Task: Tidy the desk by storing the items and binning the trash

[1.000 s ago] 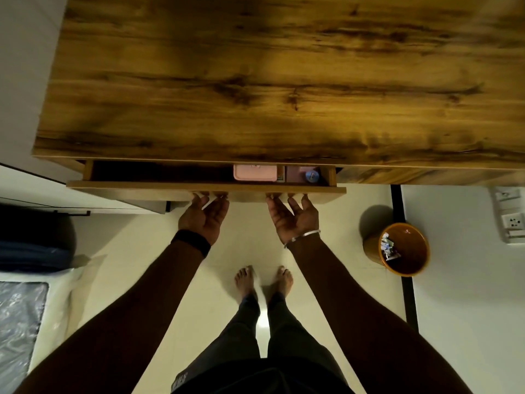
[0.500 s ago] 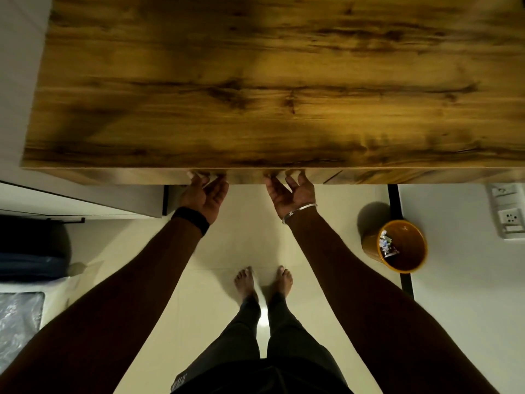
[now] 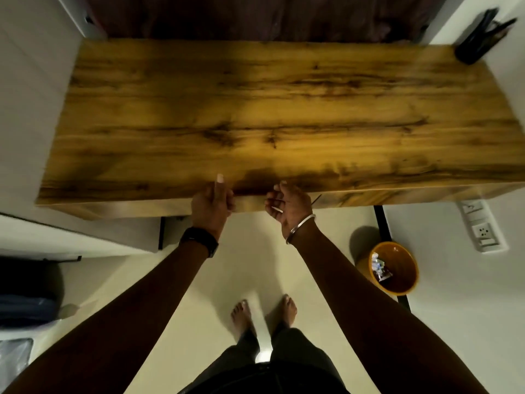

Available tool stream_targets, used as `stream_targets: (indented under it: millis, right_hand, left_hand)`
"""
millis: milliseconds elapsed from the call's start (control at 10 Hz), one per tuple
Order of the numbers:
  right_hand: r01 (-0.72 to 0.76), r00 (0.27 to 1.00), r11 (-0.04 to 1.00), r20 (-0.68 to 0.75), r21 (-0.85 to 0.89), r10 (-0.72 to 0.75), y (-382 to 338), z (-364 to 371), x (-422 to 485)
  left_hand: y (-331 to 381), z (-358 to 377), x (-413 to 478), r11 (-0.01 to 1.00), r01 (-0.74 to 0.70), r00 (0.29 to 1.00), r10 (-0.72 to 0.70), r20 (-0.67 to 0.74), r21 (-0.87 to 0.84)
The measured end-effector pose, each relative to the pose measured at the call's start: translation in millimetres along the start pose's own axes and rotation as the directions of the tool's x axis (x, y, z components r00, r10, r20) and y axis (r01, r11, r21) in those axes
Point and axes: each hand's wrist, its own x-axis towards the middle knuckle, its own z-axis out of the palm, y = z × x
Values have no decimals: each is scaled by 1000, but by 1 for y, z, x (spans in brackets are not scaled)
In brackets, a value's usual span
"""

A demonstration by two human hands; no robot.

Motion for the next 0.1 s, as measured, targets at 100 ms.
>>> stream_targets:
  millis: [100]
  right_hand:
    - [219, 975, 974, 36, -49, -218, -52, 11, -8]
  left_hand:
    - [46, 14, 20, 955, -244, 970, 238, 56, 171]
